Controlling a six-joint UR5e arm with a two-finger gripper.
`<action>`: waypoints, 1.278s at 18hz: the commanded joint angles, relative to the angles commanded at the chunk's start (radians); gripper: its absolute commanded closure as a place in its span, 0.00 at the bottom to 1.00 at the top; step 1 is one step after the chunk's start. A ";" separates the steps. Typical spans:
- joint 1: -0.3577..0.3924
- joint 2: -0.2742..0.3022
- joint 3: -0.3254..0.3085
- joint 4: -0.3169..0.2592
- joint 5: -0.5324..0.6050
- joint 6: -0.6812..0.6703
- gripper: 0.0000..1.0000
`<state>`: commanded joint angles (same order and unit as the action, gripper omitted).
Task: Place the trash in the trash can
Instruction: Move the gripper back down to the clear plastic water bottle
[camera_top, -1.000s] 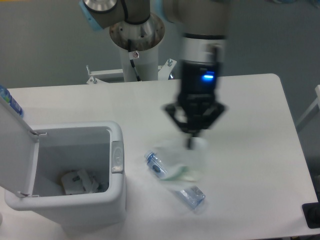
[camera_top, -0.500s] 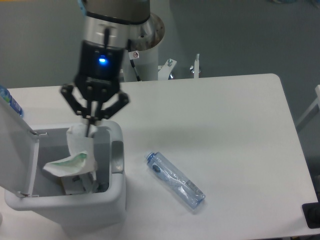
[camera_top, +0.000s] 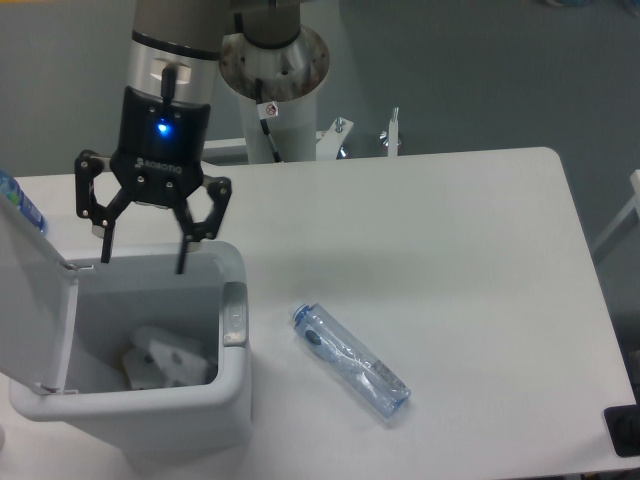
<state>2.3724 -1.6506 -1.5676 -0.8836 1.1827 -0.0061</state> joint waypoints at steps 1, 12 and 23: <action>0.048 -0.003 -0.009 0.000 0.005 -0.011 0.00; 0.176 -0.353 0.001 0.017 0.287 -0.028 0.00; 0.088 -0.563 0.109 0.023 0.290 -0.028 0.00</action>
<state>2.4605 -2.2135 -1.4588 -0.8606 1.4726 -0.0337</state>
